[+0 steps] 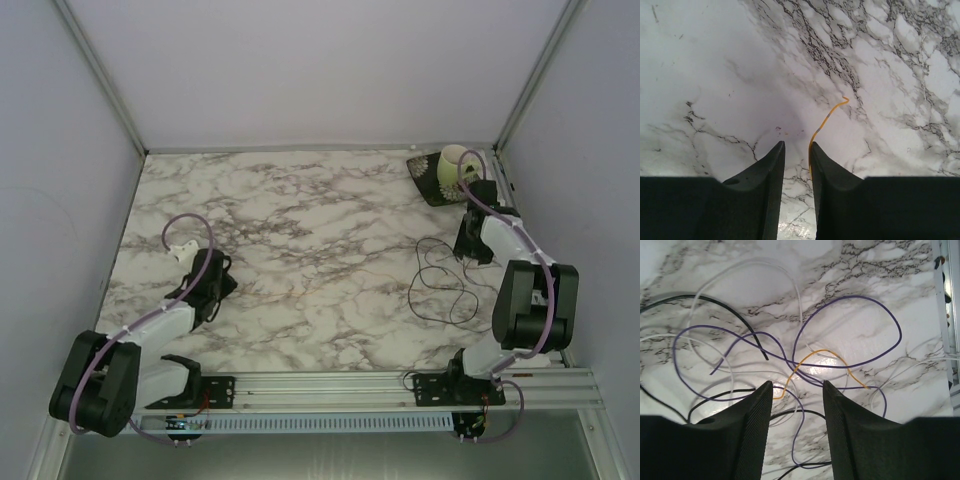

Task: Zip-tie the wires
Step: Straighten the cable at the center of the board, then untie the cable at the center of the board.

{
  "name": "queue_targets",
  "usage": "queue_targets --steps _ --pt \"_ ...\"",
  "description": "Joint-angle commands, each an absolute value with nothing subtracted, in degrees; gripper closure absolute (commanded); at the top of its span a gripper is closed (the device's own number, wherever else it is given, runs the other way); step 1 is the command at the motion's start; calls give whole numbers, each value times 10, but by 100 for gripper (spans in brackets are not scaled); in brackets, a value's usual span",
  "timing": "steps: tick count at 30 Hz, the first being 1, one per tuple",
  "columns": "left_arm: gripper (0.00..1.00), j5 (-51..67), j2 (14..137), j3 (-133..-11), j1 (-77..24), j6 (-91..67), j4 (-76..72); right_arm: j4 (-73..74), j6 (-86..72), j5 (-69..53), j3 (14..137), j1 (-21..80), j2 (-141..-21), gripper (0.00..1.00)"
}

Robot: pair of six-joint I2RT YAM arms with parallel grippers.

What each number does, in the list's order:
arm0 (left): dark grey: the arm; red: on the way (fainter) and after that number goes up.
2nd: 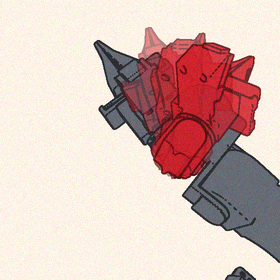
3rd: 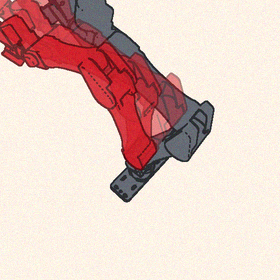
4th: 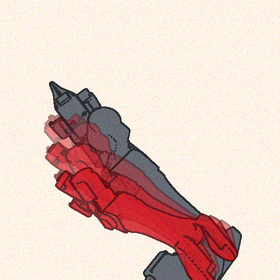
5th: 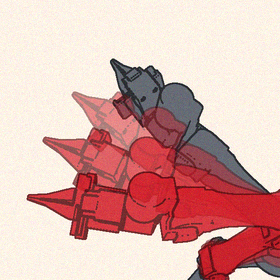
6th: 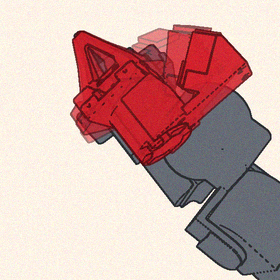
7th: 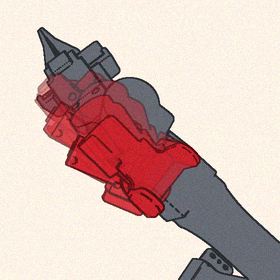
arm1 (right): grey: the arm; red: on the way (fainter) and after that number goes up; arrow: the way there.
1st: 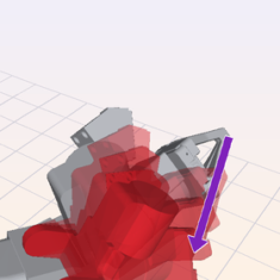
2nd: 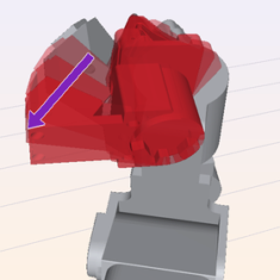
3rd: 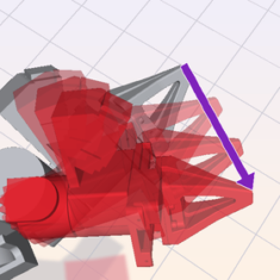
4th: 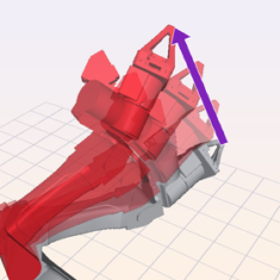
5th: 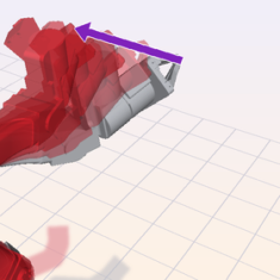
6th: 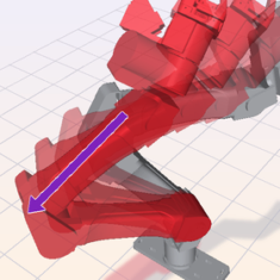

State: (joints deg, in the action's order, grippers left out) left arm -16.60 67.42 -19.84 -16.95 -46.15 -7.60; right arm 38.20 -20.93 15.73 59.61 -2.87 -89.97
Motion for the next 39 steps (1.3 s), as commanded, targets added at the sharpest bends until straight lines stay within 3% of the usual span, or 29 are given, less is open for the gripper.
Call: queue_targets --steps 1,3,7,16,24,39 --pt "70 -194 647 -208 -172 -460 -51 405 -209 130 637 -36 -869 54" --pt "66 -206 634 -214 -172 -457 -37 410 -210 127 649 -36 -862 52" --pt "42 -223 608 -225 -171 -455 -14 414 -208 117 672 -36 -845 47" --pt "16 -248 541 -272 -169 -430 22 352 -197 44 665 -35 -807 47" --pt "15 -182 511 -311 -169 -372 -20 319 -217 -18 643 3 -841 47" --pt "15 -127 551 -292 -171 -359 -42 276 -258 2 637 122 -978 48"
